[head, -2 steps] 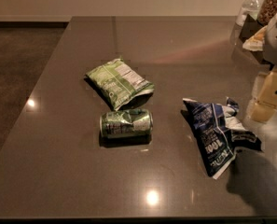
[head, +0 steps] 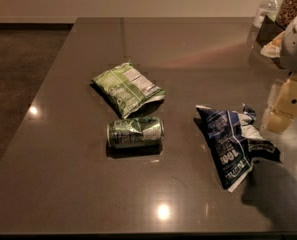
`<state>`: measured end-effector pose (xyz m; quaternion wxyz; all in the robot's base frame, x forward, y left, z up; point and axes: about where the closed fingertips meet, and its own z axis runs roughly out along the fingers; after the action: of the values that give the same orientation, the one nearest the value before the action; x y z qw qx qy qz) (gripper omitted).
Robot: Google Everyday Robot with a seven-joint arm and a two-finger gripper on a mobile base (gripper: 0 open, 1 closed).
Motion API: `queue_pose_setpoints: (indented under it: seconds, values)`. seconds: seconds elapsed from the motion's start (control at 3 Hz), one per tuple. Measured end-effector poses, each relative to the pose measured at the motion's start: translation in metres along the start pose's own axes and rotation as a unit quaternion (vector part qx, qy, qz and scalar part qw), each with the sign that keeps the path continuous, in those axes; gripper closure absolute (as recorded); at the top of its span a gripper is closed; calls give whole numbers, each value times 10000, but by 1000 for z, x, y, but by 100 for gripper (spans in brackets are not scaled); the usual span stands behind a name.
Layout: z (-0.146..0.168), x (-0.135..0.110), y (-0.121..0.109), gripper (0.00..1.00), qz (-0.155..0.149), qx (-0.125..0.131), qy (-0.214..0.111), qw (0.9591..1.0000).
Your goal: Move blue chip bag near green jalapeno chip bag
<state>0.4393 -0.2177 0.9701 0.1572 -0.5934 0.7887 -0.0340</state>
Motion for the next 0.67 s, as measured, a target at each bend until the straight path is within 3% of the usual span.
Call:
queue_pose_setpoints:
  seconds: [0.67]
  values:
    - [34,6,15,0,212,-162,91,9996]
